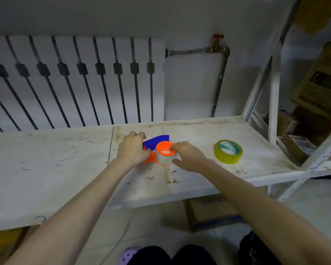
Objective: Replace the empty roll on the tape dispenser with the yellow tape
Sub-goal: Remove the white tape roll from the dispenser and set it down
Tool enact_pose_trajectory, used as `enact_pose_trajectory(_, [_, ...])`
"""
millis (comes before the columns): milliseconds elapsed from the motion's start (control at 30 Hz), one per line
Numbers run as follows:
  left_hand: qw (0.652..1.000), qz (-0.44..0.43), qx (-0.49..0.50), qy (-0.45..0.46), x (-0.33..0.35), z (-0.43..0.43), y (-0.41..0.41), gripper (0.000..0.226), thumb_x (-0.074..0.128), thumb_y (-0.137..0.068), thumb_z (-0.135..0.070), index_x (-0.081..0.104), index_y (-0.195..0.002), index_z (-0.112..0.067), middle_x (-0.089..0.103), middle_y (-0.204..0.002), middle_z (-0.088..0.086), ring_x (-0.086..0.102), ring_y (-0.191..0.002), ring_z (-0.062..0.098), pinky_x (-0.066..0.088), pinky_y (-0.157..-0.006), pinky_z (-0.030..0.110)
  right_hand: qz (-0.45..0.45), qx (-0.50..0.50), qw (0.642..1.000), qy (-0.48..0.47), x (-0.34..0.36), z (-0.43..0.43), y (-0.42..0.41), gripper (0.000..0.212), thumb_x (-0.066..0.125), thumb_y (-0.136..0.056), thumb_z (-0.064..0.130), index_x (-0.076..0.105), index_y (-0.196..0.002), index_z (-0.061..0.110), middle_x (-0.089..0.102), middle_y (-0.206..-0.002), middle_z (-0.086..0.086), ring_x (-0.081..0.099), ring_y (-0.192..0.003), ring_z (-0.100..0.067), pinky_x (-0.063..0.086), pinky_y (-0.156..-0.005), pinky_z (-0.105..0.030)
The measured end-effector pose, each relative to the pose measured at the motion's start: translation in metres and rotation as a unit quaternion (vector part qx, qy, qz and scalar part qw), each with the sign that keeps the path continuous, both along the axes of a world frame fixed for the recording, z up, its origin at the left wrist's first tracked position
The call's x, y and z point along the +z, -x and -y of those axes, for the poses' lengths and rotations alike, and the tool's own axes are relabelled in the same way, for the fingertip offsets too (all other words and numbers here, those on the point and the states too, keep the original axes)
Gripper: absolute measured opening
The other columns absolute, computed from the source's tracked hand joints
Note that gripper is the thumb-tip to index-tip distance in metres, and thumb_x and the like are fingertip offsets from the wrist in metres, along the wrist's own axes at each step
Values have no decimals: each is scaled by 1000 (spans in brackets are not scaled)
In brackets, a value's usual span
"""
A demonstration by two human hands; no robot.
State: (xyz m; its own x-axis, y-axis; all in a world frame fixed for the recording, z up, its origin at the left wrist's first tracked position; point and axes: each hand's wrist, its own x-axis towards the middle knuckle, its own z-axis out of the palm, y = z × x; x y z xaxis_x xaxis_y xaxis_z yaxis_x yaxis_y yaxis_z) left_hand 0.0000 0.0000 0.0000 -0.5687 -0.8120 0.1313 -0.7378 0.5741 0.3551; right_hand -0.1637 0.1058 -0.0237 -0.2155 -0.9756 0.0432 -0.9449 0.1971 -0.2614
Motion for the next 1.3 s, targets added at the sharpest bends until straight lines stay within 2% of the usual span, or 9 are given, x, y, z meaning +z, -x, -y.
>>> enact_pose_trajectory(233, [999,0,14,-46,-26,9,7,39,60,-74,-23,57,-111,-11,56,-107,14,55,-102,33,51,-83,44,-111,22,993,36,-21,18,-6,33,60,-88,29,59,-118,16,64,-122,-6,57,-111,-27,40,-94,-34])
enact_pose_trajectory(400, [980,-163,113,-9,-34,-11,5,44,61,-82,-27,48,-114,-1,49,-117,19,52,-105,35,43,-74,37,67,-53,993,81,-24,18,-18,26,59,-89,23,60,-111,10,65,-114,-11,59,-104,-31,44,-80,-32])
enact_pose_trajectory(533, [891,-284,227,-273,-30,-24,11,53,65,-78,-36,48,-111,2,53,-118,21,57,-104,36,47,-79,39,278,-150,936,154,-15,13,-29,12,66,-83,21,58,-84,12,58,-74,4,52,-78,-20,38,-67,-26])
enact_pose_trajectory(633, [773,-362,189,-486,-22,-40,13,25,62,-83,-34,54,-85,-11,60,-79,10,58,-68,25,42,-60,30,335,-163,909,184,-16,4,-43,19,68,-81,23,58,-79,6,54,-64,0,53,-71,-20,45,-68,-33])
enact_pose_trajectory(733, [745,-393,159,-515,-22,-46,14,13,59,-87,-24,63,-89,-12,62,-75,10,57,-61,26,42,-57,28,423,-147,876,178,-21,-11,-50,16,67,-82,20,64,-86,4,62,-73,-6,59,-73,-19,52,-73,-39])
enact_pose_trajectory(800, [728,-408,150,-530,-24,-44,13,21,58,-88,-16,63,-106,-7,67,-93,15,63,-78,31,51,-73,38,513,-146,835,133,-19,-20,-48,11,59,-88,18,65,-90,9,65,-81,-6,60,-78,-17,51,-75,-32])
enact_pose_trajectory(967, [747,-386,121,-528,-24,-47,10,34,56,-88,-3,57,-121,4,63,-119,22,61,-97,32,49,-89,46,635,-229,738,3,-10,-24,-41,41,38,-97,41,64,-102,10,68,-96,-7,63,-94,-21,49,-82,-33])
enact_pose_trajectory(1167, [762,-356,78,-535,-26,-49,6,37,58,-86,-1,57,-122,5,62,-122,23,61,-105,35,50,-88,41,711,-246,658,-27,-10,-27,-42,29,51,-92,43,60,-91,15,65,-98,-5,58,-96,-20,46,-81,-29])
enact_pose_trajectory(1300, [775,-349,94,-518,-31,-49,7,33,58,-88,-7,59,-119,2,63,-122,22,62,-97,31,52,-80,35,715,-248,652,-40,-10,-24,-40,27,53,-92,36,59,-104,12,64,-92,-2,59,-84,-15,45,-66,-25])
